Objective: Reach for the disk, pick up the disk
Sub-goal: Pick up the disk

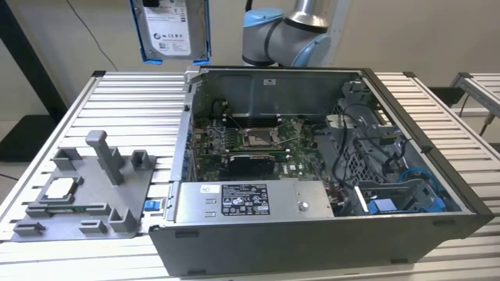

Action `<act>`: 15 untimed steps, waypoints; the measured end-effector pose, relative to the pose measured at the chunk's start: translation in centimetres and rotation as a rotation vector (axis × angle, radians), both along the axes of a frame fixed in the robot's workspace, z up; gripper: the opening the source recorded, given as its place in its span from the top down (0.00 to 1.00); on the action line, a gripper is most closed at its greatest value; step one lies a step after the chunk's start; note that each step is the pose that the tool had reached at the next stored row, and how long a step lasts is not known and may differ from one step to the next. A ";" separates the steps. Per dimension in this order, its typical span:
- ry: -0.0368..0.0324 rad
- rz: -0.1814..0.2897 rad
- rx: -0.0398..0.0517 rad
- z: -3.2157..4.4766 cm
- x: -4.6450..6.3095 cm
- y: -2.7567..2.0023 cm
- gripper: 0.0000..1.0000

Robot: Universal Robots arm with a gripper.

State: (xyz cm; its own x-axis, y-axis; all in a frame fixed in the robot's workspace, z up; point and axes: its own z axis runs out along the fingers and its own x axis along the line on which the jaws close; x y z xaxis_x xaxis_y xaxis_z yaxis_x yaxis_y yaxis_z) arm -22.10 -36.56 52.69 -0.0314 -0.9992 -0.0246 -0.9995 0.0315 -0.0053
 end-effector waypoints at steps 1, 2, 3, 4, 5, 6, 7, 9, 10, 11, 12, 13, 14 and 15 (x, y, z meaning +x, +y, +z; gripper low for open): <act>0.0000 0.000 0.0001 0.00 0.3 0.00 1.00; 0.0000 0.000 0.0000 0.00 0.7 0.00 1.00; 0.0001 0.000 0.0000 0.00 1.1 0.00 1.00; 0.0002 0.000 0.0000 0.00 1.5 0.00 1.00; 0.0002 0.000 0.0000 0.00 1.9 0.00 1.00; 0.0002 0.000 0.0000 0.00 2.2 0.00 1.00; 0.0003 0.000 0.0001 0.00 2.6 0.00 1.00; 0.0004 0.000 0.0000 0.00 3.4 0.00 1.00; 0.0004 0.000 0.0001 0.00 3.8 0.00 1.00; 0.0004 0.000 0.0000 0.00 4.2 0.00 1.00; 0.0005 0.000 0.0001 0.00 4.6 0.00 1.00; 0.0005 0.000 0.0000 0.00 5.0 0.00 1.00; 0.0006 0.000 0.0000 0.00 5.4 0.00 1.00; 0.0006 0.000 0.0000 0.00 5.8 0.00 1.00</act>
